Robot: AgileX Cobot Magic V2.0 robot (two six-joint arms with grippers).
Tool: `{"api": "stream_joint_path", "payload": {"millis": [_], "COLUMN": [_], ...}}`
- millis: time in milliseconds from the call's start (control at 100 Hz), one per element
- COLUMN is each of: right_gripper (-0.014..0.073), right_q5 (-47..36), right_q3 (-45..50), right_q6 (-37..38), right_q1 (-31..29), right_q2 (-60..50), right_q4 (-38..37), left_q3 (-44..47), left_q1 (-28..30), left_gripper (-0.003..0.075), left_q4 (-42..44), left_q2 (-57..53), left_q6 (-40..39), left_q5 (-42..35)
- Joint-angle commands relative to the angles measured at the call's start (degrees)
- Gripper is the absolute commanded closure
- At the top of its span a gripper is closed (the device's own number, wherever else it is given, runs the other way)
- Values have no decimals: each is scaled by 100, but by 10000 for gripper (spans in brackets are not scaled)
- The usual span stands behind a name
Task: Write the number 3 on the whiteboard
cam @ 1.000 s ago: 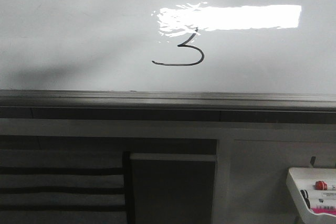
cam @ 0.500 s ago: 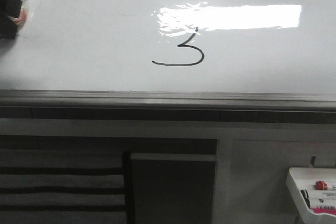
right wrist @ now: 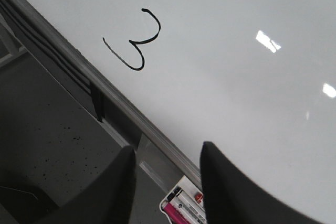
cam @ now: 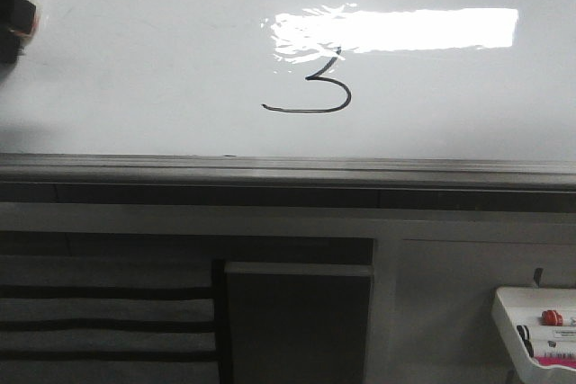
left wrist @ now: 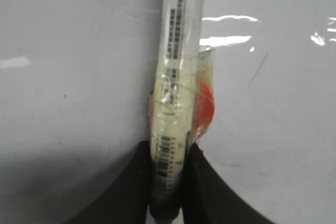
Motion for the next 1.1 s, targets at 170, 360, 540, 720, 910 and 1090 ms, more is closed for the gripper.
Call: {"api": "stream_joint_path", "payload": {"millis": [170,360,540,720,910,1090], "right_gripper": [341,341,341,342,342,342], "right_q5": [-488,-488,-501,-616,-1422,-2084], "right_q3": [-114,-114,-114,124,1168,2092], "right_q6": [343,343,574,1996,2697,2927], "right_q1": [-23,-23,-23,-109,-426,-571], "right_q2": [-32,-32,-32,-188,-815,-1555], "right_q4": [19,19,-80,-889,-960,-960], "left_q3": [-169,-169,-169,-169,-113,272], "left_q1": [7,7,7,7,7,7], "left_gripper": [685,425,262,261,261,259], "left_q4": [-1,-1,-1,-12,-1,43], "left_q2": [-98,-98,-130,-810,-2049,-3003], "left_q6": [108,194,194,194,194,194], "left_q5": [-507,-519,-527,-376,446,926]}}
